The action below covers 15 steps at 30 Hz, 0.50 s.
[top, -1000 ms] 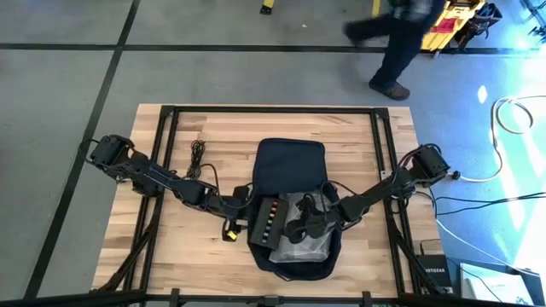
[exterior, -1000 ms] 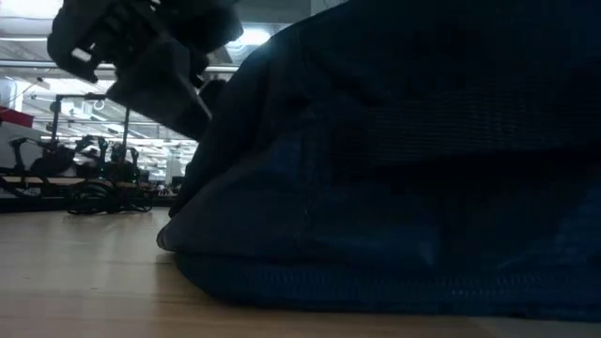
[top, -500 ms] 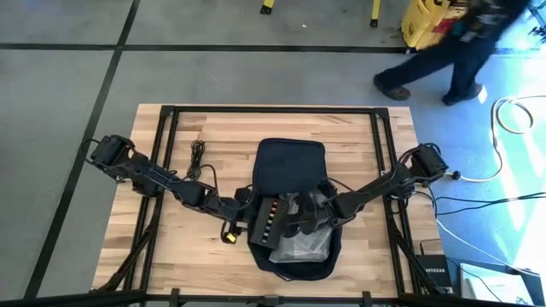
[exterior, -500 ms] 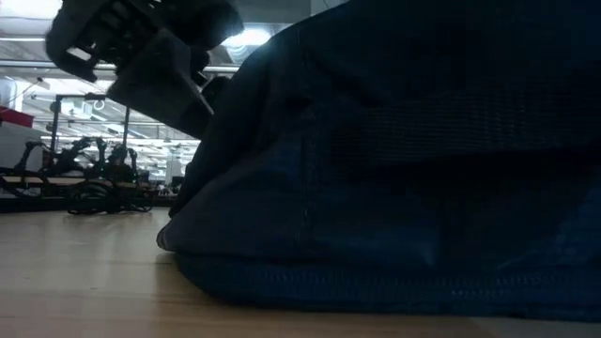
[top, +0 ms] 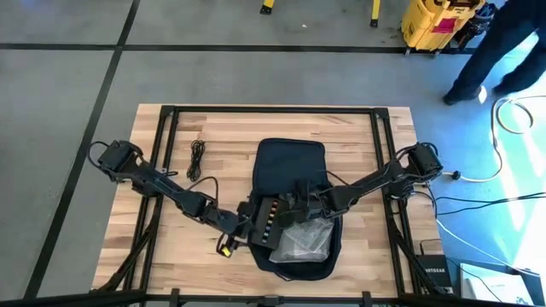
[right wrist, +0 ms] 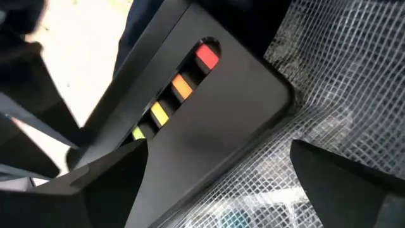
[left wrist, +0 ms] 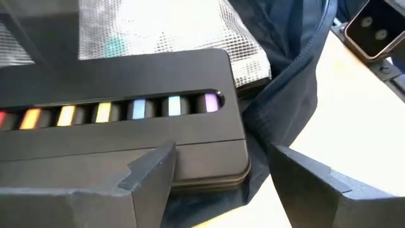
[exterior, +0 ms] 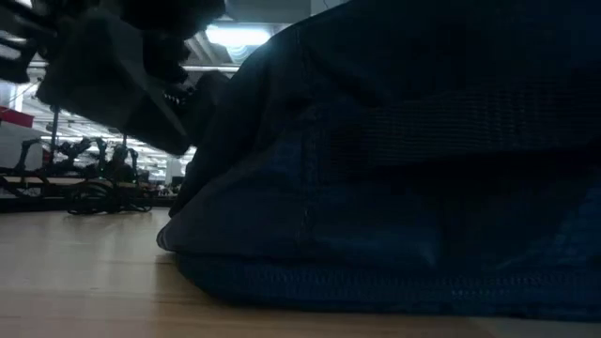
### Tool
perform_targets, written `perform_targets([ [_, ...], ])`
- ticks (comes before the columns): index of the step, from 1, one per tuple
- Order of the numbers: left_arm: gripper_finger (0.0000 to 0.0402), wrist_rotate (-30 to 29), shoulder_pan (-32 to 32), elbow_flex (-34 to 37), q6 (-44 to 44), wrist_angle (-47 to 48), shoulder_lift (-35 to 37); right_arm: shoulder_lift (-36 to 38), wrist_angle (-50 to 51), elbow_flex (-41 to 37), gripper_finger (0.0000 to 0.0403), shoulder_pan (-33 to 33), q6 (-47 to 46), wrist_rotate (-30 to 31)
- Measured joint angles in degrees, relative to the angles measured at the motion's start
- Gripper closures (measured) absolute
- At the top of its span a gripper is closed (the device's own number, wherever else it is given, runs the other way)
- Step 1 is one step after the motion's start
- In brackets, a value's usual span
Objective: Unpack backpack
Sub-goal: Remove the black medicine organizer from the black backpack
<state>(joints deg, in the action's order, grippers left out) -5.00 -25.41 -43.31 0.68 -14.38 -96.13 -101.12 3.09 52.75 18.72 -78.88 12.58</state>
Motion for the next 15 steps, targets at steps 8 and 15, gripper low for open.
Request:
perform_targets([
  [8,0.0165,-1.2,0.0,-0.2,1.5,-0.3,-1.4,0.0,-0.1,0.0,0.0032,0.1,1.3,-0.8],
  [15,0.0165,-3.7,0.0,1.3,2.3,1.0,-1.3,0.0,0.0,0.0,0.0032,1.6,2.3,-2.1],
])
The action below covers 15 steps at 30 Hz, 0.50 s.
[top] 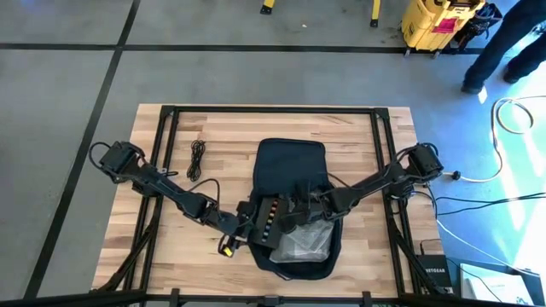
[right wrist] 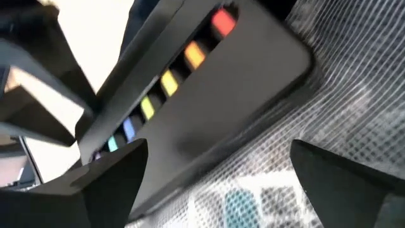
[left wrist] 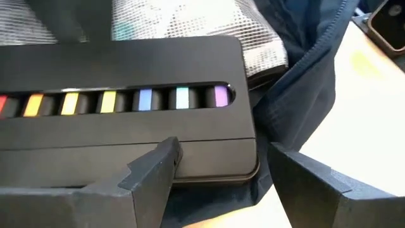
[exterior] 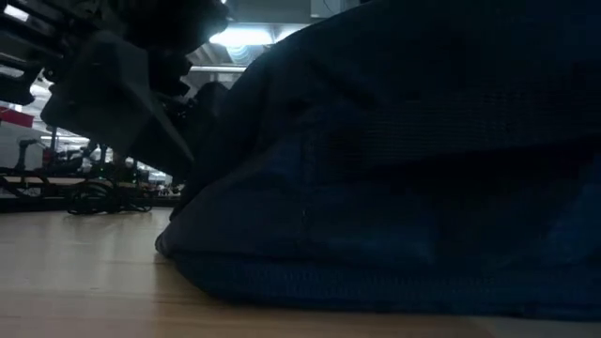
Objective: Unpack backpack
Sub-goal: Remove the black medicine organizer from the black backpack
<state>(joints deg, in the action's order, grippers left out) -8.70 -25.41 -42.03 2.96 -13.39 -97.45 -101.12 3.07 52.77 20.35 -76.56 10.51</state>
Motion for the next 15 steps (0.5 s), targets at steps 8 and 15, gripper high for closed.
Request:
perform_targets([
  [8,0.0165,-0.9,0.0,5.2,4.0,-6.5,0.1,0.0,-0.2,0.0,0.0032,-0.1,-0.1,1.5],
  [15,0.0165,-0.8,0.0,5.6,4.3,-6.9,0.0,0.0,-1.9,0.0,0.0032,-0.1,-1.4,5.3],
])
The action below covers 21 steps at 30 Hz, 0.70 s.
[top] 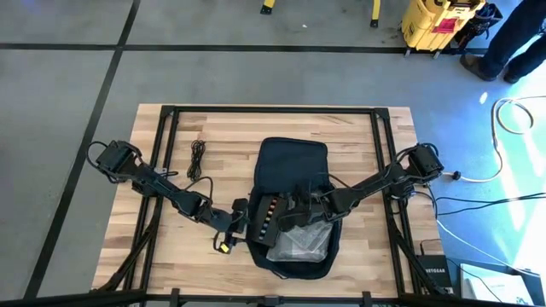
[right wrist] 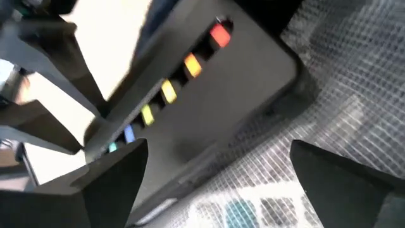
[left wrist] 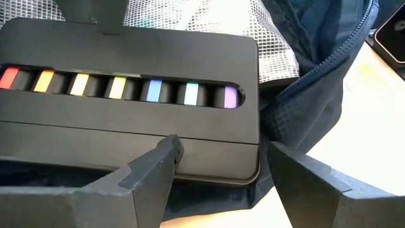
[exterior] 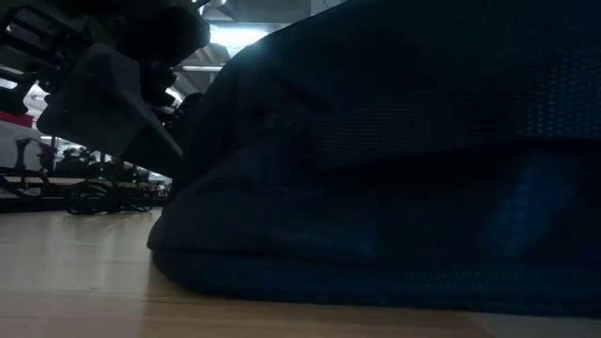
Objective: Unpack backpack
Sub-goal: Remove the black medicine organizer from the black backpack
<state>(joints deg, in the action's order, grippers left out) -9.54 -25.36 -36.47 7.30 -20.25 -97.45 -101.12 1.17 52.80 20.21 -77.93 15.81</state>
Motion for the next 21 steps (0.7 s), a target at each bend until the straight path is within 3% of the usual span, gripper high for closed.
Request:
perform_targets([
  [21,0.0165,0.3,0.0,0.1,0.0,0.1,0.0,-5.0,-8.9,-0.1,0.0032,-1.2,-2.9,2.9],
])
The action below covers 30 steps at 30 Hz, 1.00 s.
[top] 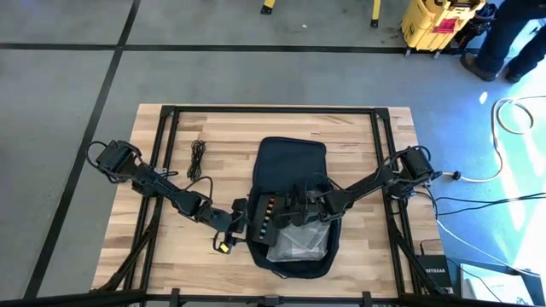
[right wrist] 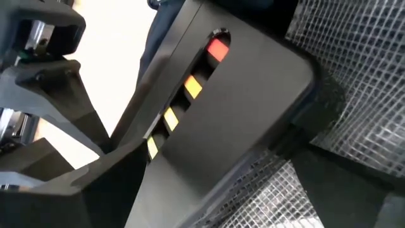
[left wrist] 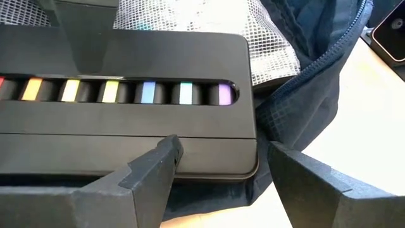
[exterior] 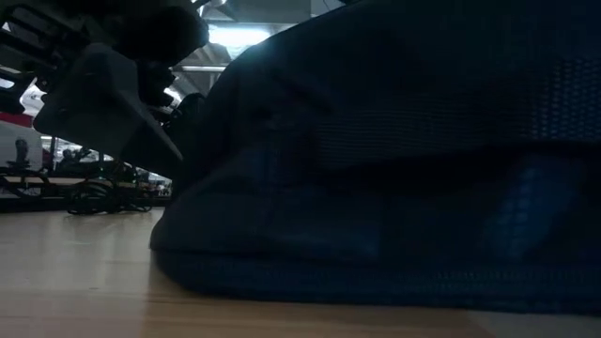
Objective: Unpack backpack
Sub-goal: Remove the black medicine organizer from the black backpack
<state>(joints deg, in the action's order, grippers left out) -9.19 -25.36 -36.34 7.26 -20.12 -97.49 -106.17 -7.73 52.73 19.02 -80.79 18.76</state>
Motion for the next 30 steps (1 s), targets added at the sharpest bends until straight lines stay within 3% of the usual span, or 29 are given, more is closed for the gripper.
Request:
perform_targets([
  [6,0.0165,0.1,0.0,0.0,-0.1,-0.1,0.0,-0.1,-1.6,0.0,0.0048,0.0,0.1,1.2],
  [16,0.0165,0.2,-0.1,0.1,-0.1,-0.1,0.0,0.0,-3.7,0.0,0.0156,0.0,-0.2,1.8],
  [30,0.0165,-0.6,-0.1,0.1,-0.2,-0.1,0.0,0.0,-7.9,0.0,0.0189,0.0,0.1,1.5],
])
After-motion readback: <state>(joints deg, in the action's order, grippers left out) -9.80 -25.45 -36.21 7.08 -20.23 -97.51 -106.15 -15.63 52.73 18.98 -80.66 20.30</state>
